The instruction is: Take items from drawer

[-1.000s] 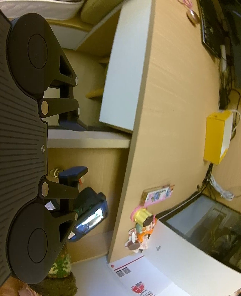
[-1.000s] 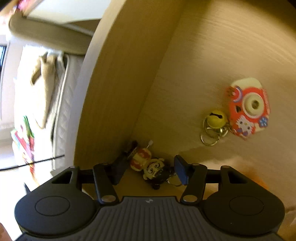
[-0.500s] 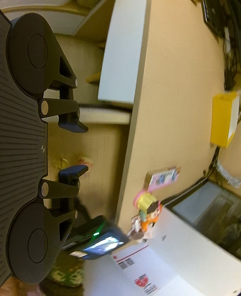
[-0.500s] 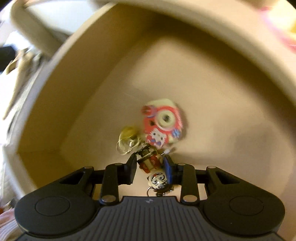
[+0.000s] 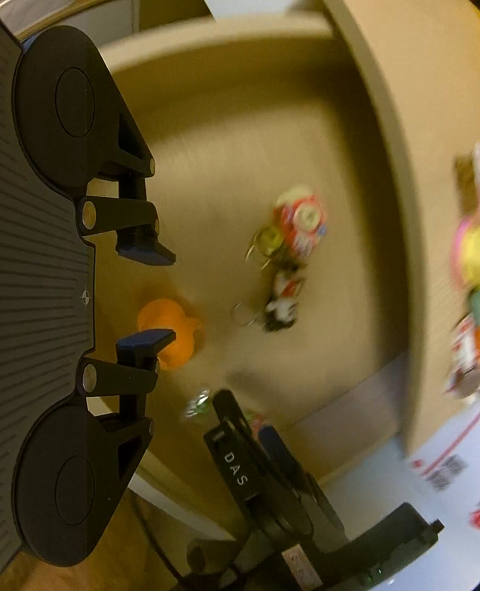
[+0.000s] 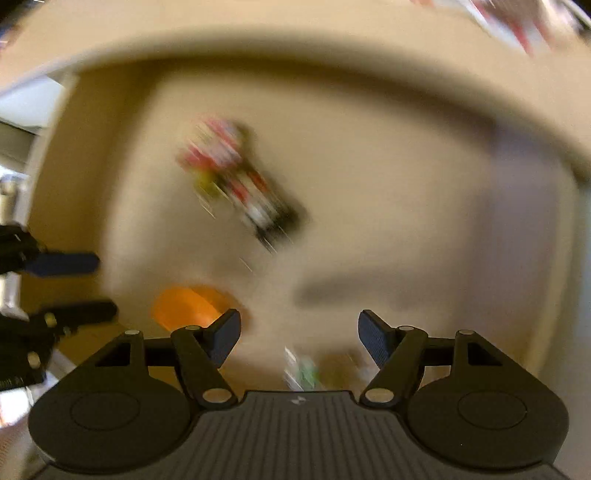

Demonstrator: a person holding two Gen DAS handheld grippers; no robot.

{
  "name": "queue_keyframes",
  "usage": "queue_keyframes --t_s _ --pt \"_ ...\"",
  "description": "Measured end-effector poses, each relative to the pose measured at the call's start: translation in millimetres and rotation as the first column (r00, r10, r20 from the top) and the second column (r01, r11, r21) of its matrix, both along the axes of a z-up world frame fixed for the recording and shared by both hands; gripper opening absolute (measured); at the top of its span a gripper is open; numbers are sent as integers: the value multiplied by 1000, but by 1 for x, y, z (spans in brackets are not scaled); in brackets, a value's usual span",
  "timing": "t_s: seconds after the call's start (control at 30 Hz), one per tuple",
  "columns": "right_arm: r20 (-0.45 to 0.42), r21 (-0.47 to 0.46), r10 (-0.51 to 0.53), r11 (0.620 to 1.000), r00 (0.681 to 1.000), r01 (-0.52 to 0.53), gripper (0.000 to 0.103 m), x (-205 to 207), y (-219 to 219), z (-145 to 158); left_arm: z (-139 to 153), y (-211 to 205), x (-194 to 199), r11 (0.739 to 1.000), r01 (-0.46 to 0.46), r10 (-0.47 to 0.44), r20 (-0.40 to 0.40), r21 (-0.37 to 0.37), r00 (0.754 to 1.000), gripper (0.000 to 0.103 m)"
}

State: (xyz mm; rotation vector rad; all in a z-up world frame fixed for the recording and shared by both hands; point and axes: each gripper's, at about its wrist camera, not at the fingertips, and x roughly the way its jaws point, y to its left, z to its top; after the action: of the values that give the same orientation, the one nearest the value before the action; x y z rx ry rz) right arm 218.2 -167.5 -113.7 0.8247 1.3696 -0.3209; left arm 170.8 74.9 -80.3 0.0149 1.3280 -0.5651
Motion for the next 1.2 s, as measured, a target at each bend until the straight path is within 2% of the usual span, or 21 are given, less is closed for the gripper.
queue_keyframes --t_s 0.07,0.17,0.33,0.4,0.53,0.63,0.83,1.0,1.1,1.2 --pt "-47 9 -52 999 998 52 71 -14 4 -9 -2 -3 1 1000 17 -17 3 -5 1000 38" --pt "-65 81 -114 990 991 119 71 -29 1 -21 1 -1 2 1000 -7 7 20 -19 1000 38" --pt "-98 161 -122 977 988 137 71 -28 2 -41 3 9 8 999 -44 44 19 -17 999 38" --pt "-78 178 -147 971 986 159 71 -21 1 -45 6 14 6 998 -58 59 18 -18 998 38" --pt "16 102 -191 977 981 189 70 -5 -13 -32 6 22 2 996 -91 91 -1 -9 996 38" --pt "94 85 -232 971 968 225 68 8 -27 -26 1 22 0 996 -91 91 -25 8 996 38" --pt "230 26 -298 953 926 300 68 -3 -39 5 -8 3 3 1000 -3 4 -53 16 999 38" --pt "312 -112 -324 921 893 373 68 -42 -21 31 -15 -27 16 992 119 -118 -45 31 992 37" --pt "380 -240 -315 875 870 421 70 -63 -14 41 -22 -41 21 979 186 -184 -34 84 982 37" --pt "398 -348 -256 846 881 404 70 -69 1 46 -30 -50 23 966 245 -241 -56 83 969 37"
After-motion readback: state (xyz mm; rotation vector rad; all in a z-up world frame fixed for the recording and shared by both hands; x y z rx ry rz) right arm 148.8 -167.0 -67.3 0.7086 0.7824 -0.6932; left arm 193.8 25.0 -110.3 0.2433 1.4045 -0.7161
